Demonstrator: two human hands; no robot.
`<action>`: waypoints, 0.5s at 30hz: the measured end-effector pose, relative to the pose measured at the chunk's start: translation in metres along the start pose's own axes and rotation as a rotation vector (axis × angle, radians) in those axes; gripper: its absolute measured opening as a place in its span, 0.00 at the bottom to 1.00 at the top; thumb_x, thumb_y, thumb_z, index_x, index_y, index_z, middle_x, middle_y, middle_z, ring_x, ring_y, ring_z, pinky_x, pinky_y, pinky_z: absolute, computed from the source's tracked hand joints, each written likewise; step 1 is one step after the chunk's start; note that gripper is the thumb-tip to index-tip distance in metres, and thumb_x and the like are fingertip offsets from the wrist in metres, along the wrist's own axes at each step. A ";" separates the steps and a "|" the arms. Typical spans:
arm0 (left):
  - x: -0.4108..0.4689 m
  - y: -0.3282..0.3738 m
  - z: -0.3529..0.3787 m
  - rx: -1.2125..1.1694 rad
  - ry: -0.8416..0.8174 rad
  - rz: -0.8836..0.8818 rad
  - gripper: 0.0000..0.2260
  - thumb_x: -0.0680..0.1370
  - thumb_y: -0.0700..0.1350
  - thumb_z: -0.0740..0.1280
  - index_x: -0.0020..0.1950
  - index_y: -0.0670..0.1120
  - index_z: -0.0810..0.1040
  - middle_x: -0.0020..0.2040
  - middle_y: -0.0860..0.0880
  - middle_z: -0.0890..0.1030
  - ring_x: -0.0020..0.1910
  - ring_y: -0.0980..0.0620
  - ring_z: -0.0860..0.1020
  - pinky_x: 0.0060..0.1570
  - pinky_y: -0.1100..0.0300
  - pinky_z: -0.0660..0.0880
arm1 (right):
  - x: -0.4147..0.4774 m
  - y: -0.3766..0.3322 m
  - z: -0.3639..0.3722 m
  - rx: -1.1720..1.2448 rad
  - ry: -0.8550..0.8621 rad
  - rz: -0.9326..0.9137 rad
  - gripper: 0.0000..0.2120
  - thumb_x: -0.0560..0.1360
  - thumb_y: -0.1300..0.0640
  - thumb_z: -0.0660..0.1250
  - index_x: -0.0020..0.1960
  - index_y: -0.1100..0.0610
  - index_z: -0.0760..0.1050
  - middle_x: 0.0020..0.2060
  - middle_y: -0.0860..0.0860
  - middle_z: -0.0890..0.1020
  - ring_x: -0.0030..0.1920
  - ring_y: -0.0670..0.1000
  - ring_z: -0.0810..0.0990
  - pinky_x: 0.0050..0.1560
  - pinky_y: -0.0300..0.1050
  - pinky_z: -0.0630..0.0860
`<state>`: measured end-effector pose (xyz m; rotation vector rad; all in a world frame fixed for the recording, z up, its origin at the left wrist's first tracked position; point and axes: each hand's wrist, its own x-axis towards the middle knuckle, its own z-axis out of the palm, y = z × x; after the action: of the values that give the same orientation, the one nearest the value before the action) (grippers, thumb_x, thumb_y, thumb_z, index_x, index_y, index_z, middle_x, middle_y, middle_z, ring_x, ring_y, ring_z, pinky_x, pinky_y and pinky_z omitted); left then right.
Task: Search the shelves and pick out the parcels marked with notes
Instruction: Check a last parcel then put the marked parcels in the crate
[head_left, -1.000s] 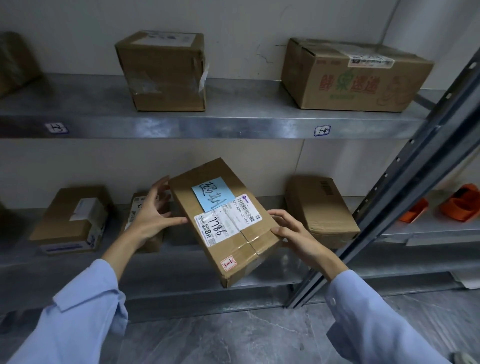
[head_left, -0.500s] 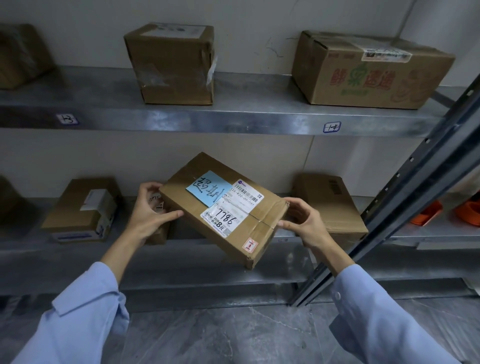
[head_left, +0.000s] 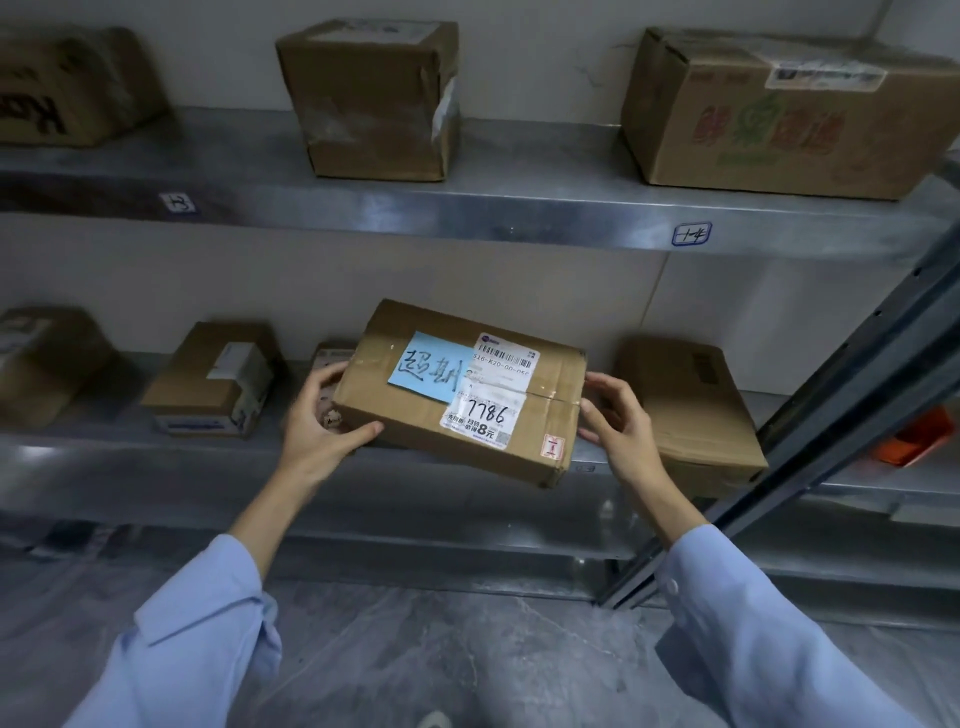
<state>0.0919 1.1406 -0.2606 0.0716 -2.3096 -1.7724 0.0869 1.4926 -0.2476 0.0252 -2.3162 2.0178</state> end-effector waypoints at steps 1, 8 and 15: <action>-0.004 -0.001 0.000 0.006 0.006 0.001 0.36 0.64 0.34 0.80 0.64 0.59 0.71 0.65 0.47 0.76 0.63 0.48 0.76 0.55 0.54 0.76 | -0.001 0.001 0.001 0.015 -0.005 0.011 0.17 0.79 0.60 0.65 0.67 0.55 0.70 0.63 0.48 0.77 0.64 0.49 0.76 0.61 0.56 0.78; -0.030 -0.006 -0.002 0.030 0.015 -0.003 0.37 0.63 0.32 0.80 0.62 0.56 0.67 0.68 0.46 0.72 0.66 0.53 0.73 0.61 0.62 0.74 | -0.017 -0.002 0.014 0.124 -0.009 0.097 0.17 0.82 0.55 0.59 0.71 0.50 0.67 0.64 0.45 0.74 0.65 0.45 0.73 0.54 0.41 0.77; -0.047 -0.003 -0.011 0.080 -0.059 -0.047 0.43 0.66 0.34 0.79 0.74 0.56 0.63 0.67 0.57 0.69 0.65 0.53 0.72 0.50 0.67 0.74 | -0.040 -0.008 0.029 0.147 0.032 0.118 0.21 0.82 0.52 0.61 0.74 0.48 0.64 0.64 0.41 0.73 0.61 0.39 0.74 0.48 0.34 0.75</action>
<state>0.1398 1.1374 -0.2674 0.0890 -2.4396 -1.7259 0.1259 1.4617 -0.2465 -0.1374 -2.1950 2.2225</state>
